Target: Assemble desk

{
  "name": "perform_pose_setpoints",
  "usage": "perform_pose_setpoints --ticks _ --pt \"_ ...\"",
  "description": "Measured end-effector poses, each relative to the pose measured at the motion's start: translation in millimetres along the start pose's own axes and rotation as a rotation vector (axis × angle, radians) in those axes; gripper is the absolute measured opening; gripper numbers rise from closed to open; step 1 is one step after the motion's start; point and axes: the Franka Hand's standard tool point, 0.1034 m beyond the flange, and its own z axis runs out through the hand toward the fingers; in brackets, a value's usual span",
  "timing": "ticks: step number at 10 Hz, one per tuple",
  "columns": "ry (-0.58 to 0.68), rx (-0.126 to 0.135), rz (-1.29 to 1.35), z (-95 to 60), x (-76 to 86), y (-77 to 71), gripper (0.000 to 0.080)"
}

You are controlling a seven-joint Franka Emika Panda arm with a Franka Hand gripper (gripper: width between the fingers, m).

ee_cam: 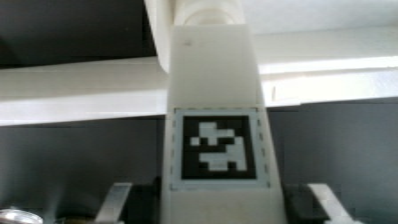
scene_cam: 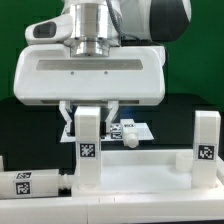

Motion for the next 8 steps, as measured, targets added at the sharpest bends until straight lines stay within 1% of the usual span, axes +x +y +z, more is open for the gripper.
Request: perform_pose_setpoints --ticks 1,2,3,4,5,6,7,8 --pt "0.038 -0.017 -0.006 -0.3 -1.6 -0.4 0.0285" --pt "0.064 -0.028 -0.011 -1.8 -4.6 -1.2 0.0286" --pt "0.068 -0.03 -0.012 -2.4 -5.5 -1.5 0.0286" --pt "0.065 -0.028 -0.011 -1.9 -4.8 -1.6 0.0336" --pt "0.059 -0.025 -0.011 -1.5 -5.7 -2.3 0.0336" --pt "0.019 -0.005 -0.009 -0.5 -7.4 -6.7 0.052" --pt "-0.037 0.028 0.0 -3.6 -1.1 -11.1 0.052" --pt "-0.1 0.062 0.02 -7.8 8.4 -13.5 0.0622"
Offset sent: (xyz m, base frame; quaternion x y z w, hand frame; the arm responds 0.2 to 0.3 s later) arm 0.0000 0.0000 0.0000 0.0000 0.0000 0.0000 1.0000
